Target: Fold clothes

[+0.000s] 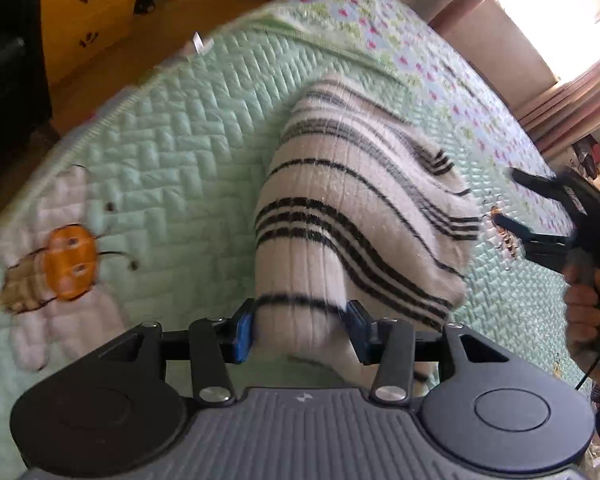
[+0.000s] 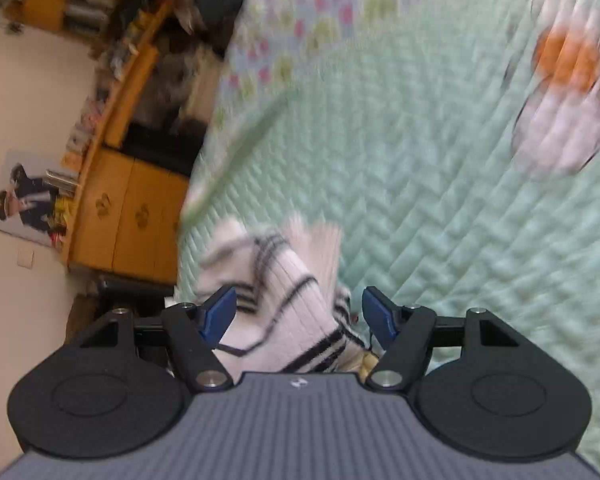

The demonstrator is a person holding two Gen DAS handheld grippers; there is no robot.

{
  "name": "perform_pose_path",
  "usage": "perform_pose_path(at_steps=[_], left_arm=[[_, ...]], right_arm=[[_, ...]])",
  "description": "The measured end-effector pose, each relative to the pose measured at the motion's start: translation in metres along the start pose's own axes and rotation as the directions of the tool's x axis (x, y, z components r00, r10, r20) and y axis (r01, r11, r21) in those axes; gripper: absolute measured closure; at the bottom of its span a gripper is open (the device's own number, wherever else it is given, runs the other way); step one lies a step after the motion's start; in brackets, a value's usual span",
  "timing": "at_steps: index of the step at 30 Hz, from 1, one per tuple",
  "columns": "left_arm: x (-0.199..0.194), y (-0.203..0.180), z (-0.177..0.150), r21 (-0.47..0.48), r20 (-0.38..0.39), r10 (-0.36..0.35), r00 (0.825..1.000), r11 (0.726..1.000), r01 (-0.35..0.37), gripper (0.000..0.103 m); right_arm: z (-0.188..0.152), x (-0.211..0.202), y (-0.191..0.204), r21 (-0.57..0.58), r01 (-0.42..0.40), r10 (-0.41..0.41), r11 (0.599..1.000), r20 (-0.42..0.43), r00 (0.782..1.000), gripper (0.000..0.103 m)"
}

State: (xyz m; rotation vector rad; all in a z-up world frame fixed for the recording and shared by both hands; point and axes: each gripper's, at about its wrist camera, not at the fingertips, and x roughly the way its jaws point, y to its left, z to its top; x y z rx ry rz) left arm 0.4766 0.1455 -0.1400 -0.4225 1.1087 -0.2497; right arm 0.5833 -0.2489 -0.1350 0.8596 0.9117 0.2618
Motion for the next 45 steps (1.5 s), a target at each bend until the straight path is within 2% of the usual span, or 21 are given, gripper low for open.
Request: perform_pose_path(at_steps=[3,7,10,11,12,13,15,18,20,23,25,28,31,33,36,38,39,41,42,43,45], left_arm=[[-0.022,-0.010,-0.010,0.002,0.037,-0.026,0.999,1.000,0.026,0.054],[-0.024,-0.048,-0.015,0.127,0.038,-0.095,0.995,0.988,0.089,0.054],[0.006,-0.074,-0.021,0.215,-0.015,-0.121,0.993,0.969,0.122,0.052],[0.019,-0.079,-0.024,0.220,-0.038,-0.125,0.991,0.967,0.130,0.054],[0.031,-0.081,-0.029,0.212,-0.062,-0.127,0.990,0.968,0.137,0.054],[0.041,-0.082,-0.035,0.201,-0.083,-0.135,0.987,0.968,0.149,0.054],[0.049,-0.084,-0.045,0.189,-0.103,-0.153,0.983,0.967,0.170,0.054],[0.041,-0.089,-0.053,0.202,-0.100,-0.189,0.977,0.957,0.206,0.054],[0.028,-0.091,-0.048,0.228,-0.068,-0.216,0.974,0.947,0.226,0.054],[0.011,-0.086,-0.029,0.255,0.006,-0.232,0.973,0.941,0.223,0.049],[0.013,-0.074,-0.015,0.230,0.040,-0.198,0.979,0.956,0.184,0.043],[0.040,-0.042,-0.009,0.131,0.000,-0.152,0.988,0.980,0.150,0.047],[0.059,-0.018,-0.017,0.058,-0.026,-0.167,0.986,0.984,0.168,0.049],[0.068,-0.009,-0.021,0.011,-0.014,-0.185,0.983,0.983,0.185,0.049],[0.072,-0.001,-0.021,-0.022,-0.005,-0.207,0.978,0.978,0.207,0.051],[0.065,-0.002,-0.023,-0.025,-0.010,-0.216,0.976,0.976,0.216,0.055],[0.057,-0.005,-0.023,-0.009,0.000,-0.228,0.974,0.974,0.228,0.055],[0.033,-0.017,-0.018,0.055,0.045,-0.266,0.963,0.963,0.263,0.054],[0.023,-0.023,-0.015,0.087,0.072,-0.281,0.957,0.958,0.274,0.052],[0.017,-0.029,-0.008,0.111,0.099,-0.287,0.953,0.955,0.275,0.049],[0.018,-0.034,0.009,0.136,0.130,-0.280,0.951,0.955,0.262,0.048]], right_arm=[[-0.029,-0.031,0.018,-0.077,-0.130,0.127,0.988,-0.046,0.991,0.032],[-0.052,0.011,0.016,-0.005,-0.231,0.228,0.973,-0.152,0.962,0.032],[-0.026,0.062,0.003,-0.017,-0.170,0.163,0.985,-0.185,0.969,0.041],[-0.015,0.072,-0.004,0.008,-0.124,0.124,0.992,-0.177,0.976,0.055],[-0.008,0.072,-0.010,0.065,-0.112,0.120,0.992,-0.154,0.981,0.055],[-0.005,0.064,-0.010,0.101,-0.140,0.151,0.985,-0.118,0.981,0.054],[-0.011,0.038,0.005,0.055,-0.241,0.245,0.969,-0.096,0.965,0.050],[-0.026,0.021,0.030,-0.018,-0.320,0.313,0.947,-0.155,0.937,0.035],[-0.029,0.039,0.043,-0.009,-0.337,0.329,0.941,-0.197,0.924,0.035],[-0.033,0.071,0.032,0.065,-0.292,0.299,0.954,-0.243,0.923,0.035],[-0.041,0.086,0.020,0.108,-0.241,0.262,0.965,-0.272,0.926,0.040],[-0.052,0.062,0.013,0.100,-0.257,0.274,0.961,-0.258,0.926,0.042],[-0.032,0.055,0.040,0.087,-0.358,0.369,0.930,-0.216,0.904,0.038],[-0.014,0.067,0.052,0.111,-0.430,0.444,0.896,-0.173,0.879,0.018],[-0.003,0.110,0.033,0.214,-0.409,0.444,0.887,-0.149,0.883,0.014],[-0.004,0.131,0.002,0.301,-0.317,0.377,0.899,-0.166,0.911,0.030],[-0.005,0.132,-0.013,0.355,-0.293,0.364,0.888,-0.151,0.919,0.053],[-0.004,0.118,-0.026,0.423,-0.349,0.414,0.836,-0.070,0.908,0.047],[-0.003,0.106,-0.024,0.427,-0.403,0.457,0.809,-0.028,0.889,0.035],[-0.006,0.096,-0.018,0.411,-0.448,0.498,0.794,-0.018,0.867,0.024],[-0.017,0.082,-0.007,0.400,-0.494,0.555,0.772,-0.046,0.830,0.017]])
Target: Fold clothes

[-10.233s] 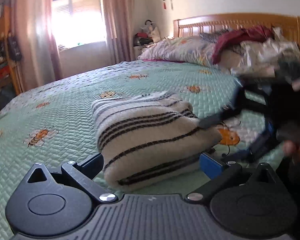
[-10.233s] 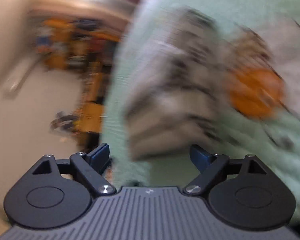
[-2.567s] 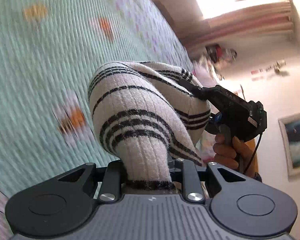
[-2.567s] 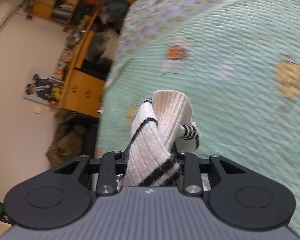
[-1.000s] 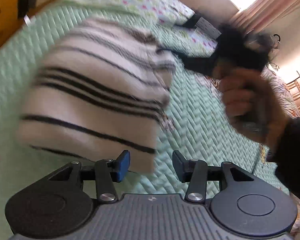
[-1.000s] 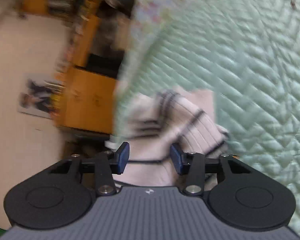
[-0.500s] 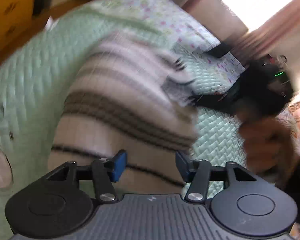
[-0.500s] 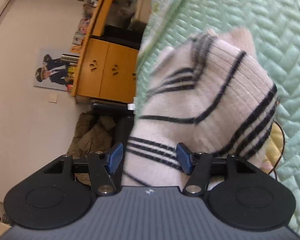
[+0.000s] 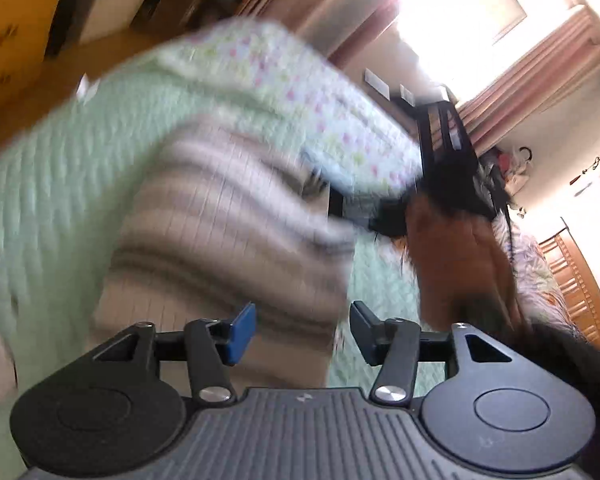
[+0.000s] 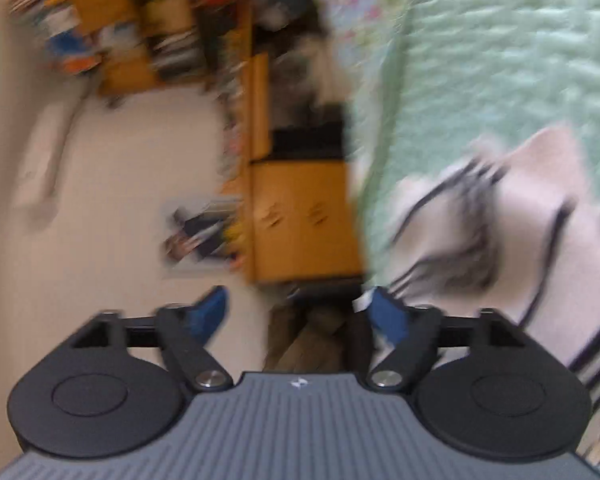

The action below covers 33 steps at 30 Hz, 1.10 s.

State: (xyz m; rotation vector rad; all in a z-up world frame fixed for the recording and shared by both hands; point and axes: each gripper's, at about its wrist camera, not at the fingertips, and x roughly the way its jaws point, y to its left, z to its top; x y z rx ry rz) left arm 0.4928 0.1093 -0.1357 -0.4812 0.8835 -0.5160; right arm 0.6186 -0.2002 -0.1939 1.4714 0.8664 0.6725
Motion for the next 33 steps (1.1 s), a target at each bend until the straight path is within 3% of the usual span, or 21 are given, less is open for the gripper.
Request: perform_pose_path(at_steps=[3,5,7,8,10,12,14,15,17,18,21,22,23,25,27,29,33], left_arm=[[0.024,0.015,0.019,-0.009,-0.012,0.043,0.999,0.999,-0.044,0.048],[0.044,0.033,0.023,-0.064,-0.051,0.050,0.997,0.997,-0.053,0.064],[0.052,0.050,0.023,-0.153,-0.060,0.034,0.998,0.987,-0.042,0.071],[0.047,0.051,0.024,-0.171,-0.049,0.022,0.999,0.985,-0.030,0.070],[0.033,0.045,0.027,-0.170,-0.022,0.012,1.000,0.985,-0.015,0.065],[0.030,0.042,0.027,-0.161,-0.011,0.015,1.000,0.987,-0.016,0.058],[0.032,0.043,0.024,-0.183,-0.025,0.021,0.999,0.983,-0.025,0.060],[0.033,0.044,0.022,-0.199,-0.036,0.023,0.999,0.980,-0.030,0.062],[0.033,0.042,0.019,-0.206,-0.047,0.028,0.998,0.978,-0.037,0.064],[0.027,0.035,0.020,-0.165,-0.042,0.037,0.998,0.985,-0.044,0.063],[0.019,0.011,0.018,-0.059,-0.081,0.137,0.987,0.988,-0.142,0.055],[0.016,0.003,0.017,-0.026,-0.095,0.179,0.979,0.983,-0.182,0.043],[0.014,-0.006,0.016,0.006,-0.107,0.224,0.969,0.974,-0.225,0.029],[0.005,-0.028,0.014,0.069,-0.123,0.316,0.941,0.948,-0.309,0.020],[-0.002,-0.047,0.016,0.110,-0.146,0.366,0.919,0.929,-0.352,0.017],[-0.011,-0.061,0.022,0.125,-0.173,0.380,0.909,0.923,-0.363,0.007],[-0.025,-0.086,0.039,0.144,-0.233,0.406,0.884,0.913,-0.381,0.003]], right_arm=[[-0.028,-0.008,-0.008,0.037,-0.002,0.005,0.999,-0.077,0.997,0.017],[-0.029,-0.015,-0.026,0.049,0.077,-0.074,0.996,-0.061,0.995,0.019],[-0.027,-0.025,-0.045,0.086,0.150,-0.147,0.985,-0.036,0.989,0.042],[-0.030,-0.032,-0.045,0.106,0.147,-0.145,0.983,-0.024,0.989,0.040],[-0.044,-0.043,-0.026,0.043,0.109,-0.109,0.993,-0.017,0.994,0.019],[-0.066,-0.041,-0.012,0.000,0.058,-0.058,0.998,-0.069,0.996,0.012],[-0.079,-0.028,-0.020,0.019,0.081,-0.078,0.997,-0.117,0.990,0.013],[-0.081,-0.022,-0.029,0.010,0.139,-0.137,0.990,-0.124,0.983,0.013],[-0.079,-0.017,-0.047,-0.033,0.277,-0.279,0.960,-0.126,0.952,0.033],[-0.079,-0.017,-0.048,-0.050,0.311,-0.315,0.949,-0.121,0.941,0.040],[-0.082,-0.022,-0.023,-0.094,0.277,-0.286,0.956,-0.095,0.954,0.024],[-0.085,-0.023,-0.011,-0.130,0.284,-0.296,0.950,-0.084,0.952,0.022],[-0.089,-0.023,0.006,-0.197,0.317,-0.335,0.928,-0.066,0.940,0.022],[-0.098,-0.023,0.039,-0.303,0.419,-0.438,0.856,0.006,0.899,0.021],[-0.106,-0.022,0.067,-0.352,0.540,-0.541,0.764,0.106,0.834,0.021],[-0.113,-0.021,0.092,-0.369,0.647,-0.621,0.667,0.203,0.757,0.021],[-0.121,-0.018,0.130,-0.399,0.742,-0.697,0.539,0.282,0.659,0.021]])
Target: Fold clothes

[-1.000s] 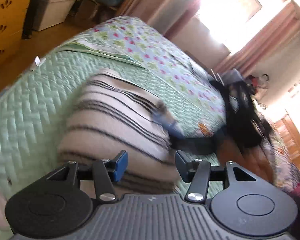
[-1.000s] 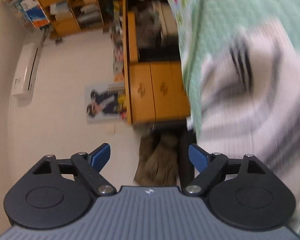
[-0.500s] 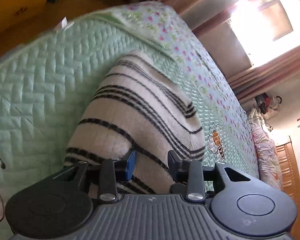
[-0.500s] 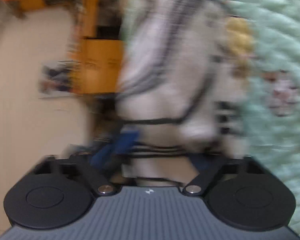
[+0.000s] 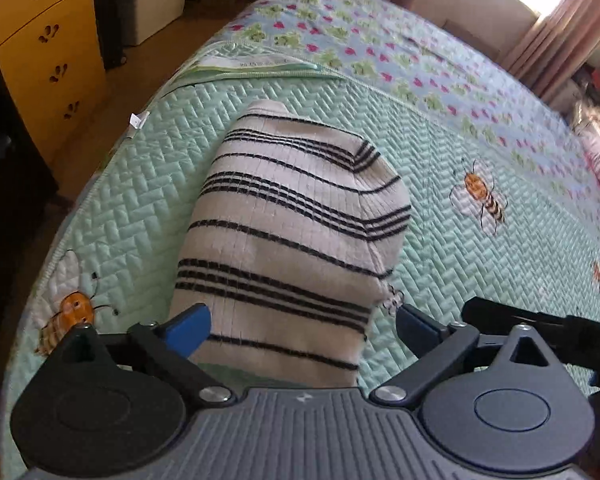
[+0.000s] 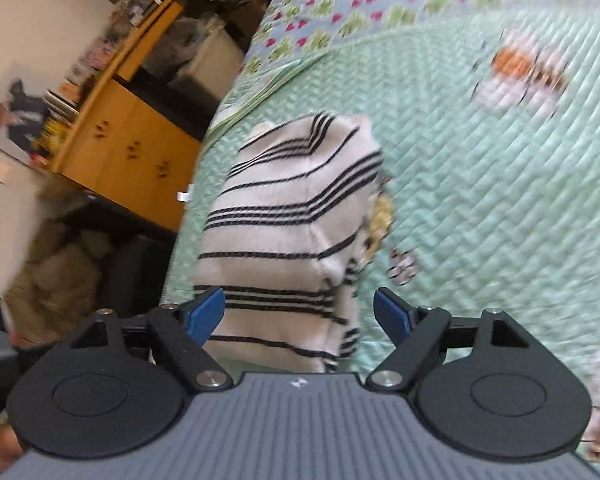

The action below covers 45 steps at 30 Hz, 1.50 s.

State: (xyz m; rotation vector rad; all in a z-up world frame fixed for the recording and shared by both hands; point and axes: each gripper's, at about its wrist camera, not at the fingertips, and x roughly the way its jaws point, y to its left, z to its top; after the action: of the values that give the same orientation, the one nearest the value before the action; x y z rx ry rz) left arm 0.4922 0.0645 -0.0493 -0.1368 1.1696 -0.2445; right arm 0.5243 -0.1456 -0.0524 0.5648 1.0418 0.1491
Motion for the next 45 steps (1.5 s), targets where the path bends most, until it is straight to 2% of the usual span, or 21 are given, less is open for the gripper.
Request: perform_pose_path(at_steps=[3,6,10,18,25,37,45], left_arm=[[-0.019,-0.010,0.007,-0.011,-0.045,0.026,0.999,1.000,-0.027,0.003],[-0.037,-0.024,0.012,-0.001,-0.049,0.054,0.997,0.999,-0.055,0.002],[-0.059,-0.028,0.019,-0.011,-0.042,0.102,0.994,0.995,-0.103,0.002],[-0.073,-0.014,0.032,-0.064,-0.041,0.134,0.990,0.989,-0.136,0.001],[-0.061,-0.022,0.037,-0.030,-0.065,0.145,0.987,0.989,-0.147,0.002],[-0.059,-0.016,0.049,-0.017,-0.073,0.170,0.983,0.985,-0.172,0.001],[-0.065,-0.020,0.050,0.008,-0.066,0.173,0.983,0.985,-0.173,0.001]], right_arm=[[-0.018,-0.034,-0.014,0.013,0.035,-0.035,0.999,-0.003,0.999,0.021],[-0.036,-0.073,-0.030,0.031,0.060,-0.060,0.998,-0.008,0.998,0.017],[-0.038,-0.106,-0.016,-0.002,0.087,-0.087,0.996,-0.010,0.996,0.018],[-0.011,-0.097,0.023,-0.082,0.096,-0.097,0.992,-0.010,0.995,0.018],[0.000,-0.086,0.040,-0.142,0.109,-0.111,0.984,-0.011,0.994,0.018],[0.016,-0.078,0.046,-0.147,0.141,-0.142,0.979,0.006,0.990,0.017],[0.011,-0.083,0.039,-0.121,0.149,-0.151,0.981,-0.001,0.989,0.017]])
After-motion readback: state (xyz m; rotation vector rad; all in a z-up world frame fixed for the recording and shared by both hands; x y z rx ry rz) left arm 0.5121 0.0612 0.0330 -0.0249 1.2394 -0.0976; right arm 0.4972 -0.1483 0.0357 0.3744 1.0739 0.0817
